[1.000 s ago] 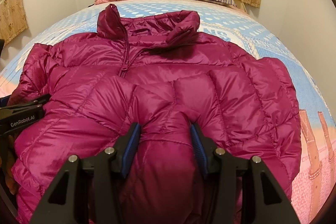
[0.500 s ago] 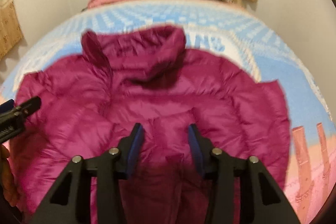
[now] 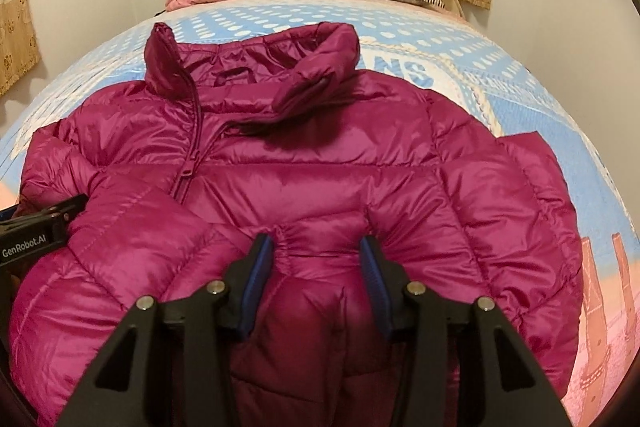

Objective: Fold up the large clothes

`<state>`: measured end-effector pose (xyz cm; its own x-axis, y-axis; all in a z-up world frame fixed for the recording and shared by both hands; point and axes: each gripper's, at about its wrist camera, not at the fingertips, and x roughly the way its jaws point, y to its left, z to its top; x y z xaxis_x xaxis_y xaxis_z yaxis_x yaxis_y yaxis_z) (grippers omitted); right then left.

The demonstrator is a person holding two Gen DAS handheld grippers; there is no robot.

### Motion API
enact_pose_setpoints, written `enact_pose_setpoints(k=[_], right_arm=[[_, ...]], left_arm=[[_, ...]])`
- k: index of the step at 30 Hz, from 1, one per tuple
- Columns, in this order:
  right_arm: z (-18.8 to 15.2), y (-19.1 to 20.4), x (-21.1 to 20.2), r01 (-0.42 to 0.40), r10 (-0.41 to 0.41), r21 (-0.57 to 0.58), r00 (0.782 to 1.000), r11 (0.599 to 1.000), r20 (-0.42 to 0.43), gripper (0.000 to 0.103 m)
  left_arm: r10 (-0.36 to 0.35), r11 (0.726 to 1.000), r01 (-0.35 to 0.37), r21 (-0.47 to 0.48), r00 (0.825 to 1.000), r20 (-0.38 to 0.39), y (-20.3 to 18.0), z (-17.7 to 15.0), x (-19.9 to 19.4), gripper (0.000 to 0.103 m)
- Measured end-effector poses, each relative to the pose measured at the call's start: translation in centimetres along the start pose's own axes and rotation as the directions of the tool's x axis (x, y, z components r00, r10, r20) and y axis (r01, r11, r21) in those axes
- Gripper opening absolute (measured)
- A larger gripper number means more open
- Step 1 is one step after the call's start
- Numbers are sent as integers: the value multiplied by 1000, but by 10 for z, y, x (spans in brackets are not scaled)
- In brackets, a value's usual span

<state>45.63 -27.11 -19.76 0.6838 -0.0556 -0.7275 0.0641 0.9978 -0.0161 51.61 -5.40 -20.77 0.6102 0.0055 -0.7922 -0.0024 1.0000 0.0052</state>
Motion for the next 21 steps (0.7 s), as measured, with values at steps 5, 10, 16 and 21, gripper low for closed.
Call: enact_pose_setpoints(k=[5,10,16,21], right_arm=[[-2,1,-1,-3,3,3,1000,1000,5,50],[-5,-2,-3,-12,12,13,1000,1000,11,50],[-4,-5,-2,-24,23,21,1000,1000,9,53],[9,-15,-21,-52,53,-14,999,999,10,67]], left_arm=[[5,1000,-5,2,1000,2,-2,0,1,102],[-2,1000,2,-2,1000,5,-1,0,1,102],[9,1000,-8,27,1000,-19,0,-1,-10,102],[-40,995,32,92,995,91,3,21,-73,102]])
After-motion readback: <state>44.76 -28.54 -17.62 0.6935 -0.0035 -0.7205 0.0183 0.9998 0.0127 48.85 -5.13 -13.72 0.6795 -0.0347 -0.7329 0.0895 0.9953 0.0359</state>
